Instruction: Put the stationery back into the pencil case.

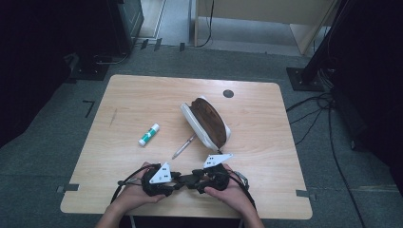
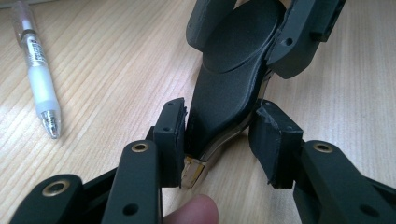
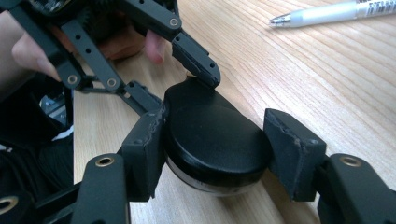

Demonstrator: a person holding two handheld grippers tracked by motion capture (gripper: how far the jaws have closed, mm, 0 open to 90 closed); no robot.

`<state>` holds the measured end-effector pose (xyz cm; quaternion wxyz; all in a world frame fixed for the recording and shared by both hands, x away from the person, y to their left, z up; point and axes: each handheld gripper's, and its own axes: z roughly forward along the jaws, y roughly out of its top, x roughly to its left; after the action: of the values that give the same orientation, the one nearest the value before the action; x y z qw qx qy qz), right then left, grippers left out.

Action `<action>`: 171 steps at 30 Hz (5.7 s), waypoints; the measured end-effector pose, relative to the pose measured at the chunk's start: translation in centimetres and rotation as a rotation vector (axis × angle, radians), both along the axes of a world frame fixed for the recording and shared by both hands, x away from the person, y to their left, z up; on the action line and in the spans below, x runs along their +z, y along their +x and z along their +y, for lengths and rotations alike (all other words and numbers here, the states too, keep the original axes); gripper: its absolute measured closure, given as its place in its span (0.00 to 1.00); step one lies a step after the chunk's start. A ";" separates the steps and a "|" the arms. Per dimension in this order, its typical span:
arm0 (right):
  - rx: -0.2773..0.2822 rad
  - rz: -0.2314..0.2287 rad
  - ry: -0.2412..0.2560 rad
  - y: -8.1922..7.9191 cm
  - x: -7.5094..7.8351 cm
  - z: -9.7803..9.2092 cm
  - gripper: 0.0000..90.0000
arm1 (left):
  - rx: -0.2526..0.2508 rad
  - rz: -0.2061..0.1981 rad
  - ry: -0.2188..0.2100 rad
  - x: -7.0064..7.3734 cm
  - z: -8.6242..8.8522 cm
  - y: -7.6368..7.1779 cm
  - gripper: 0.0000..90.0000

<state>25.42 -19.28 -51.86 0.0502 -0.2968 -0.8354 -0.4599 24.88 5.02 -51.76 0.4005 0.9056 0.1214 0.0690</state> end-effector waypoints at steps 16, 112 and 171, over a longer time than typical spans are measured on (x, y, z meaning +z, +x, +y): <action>0.103 -0.324 -0.110 -1.4 -0.1 -0.7 0.60 | 0.016 0.079 -0.018 0.2 0.6 0.6 0.68; -0.506 -0.445 -0.019 3.3 11.3 -4.9 0.82 | 0.563 0.080 0.011 0.0 13.2 3.3 0.00; -0.575 -0.108 -0.382 9.1 5.6 -2.6 0.80 | 0.552 0.096 0.020 -0.1 12.9 3.5 0.00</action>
<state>34.56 -21.84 -46.30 -0.1823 -0.4992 -0.7900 -0.3056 28.35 17.96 -51.87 0.3515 0.8442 0.3820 0.1336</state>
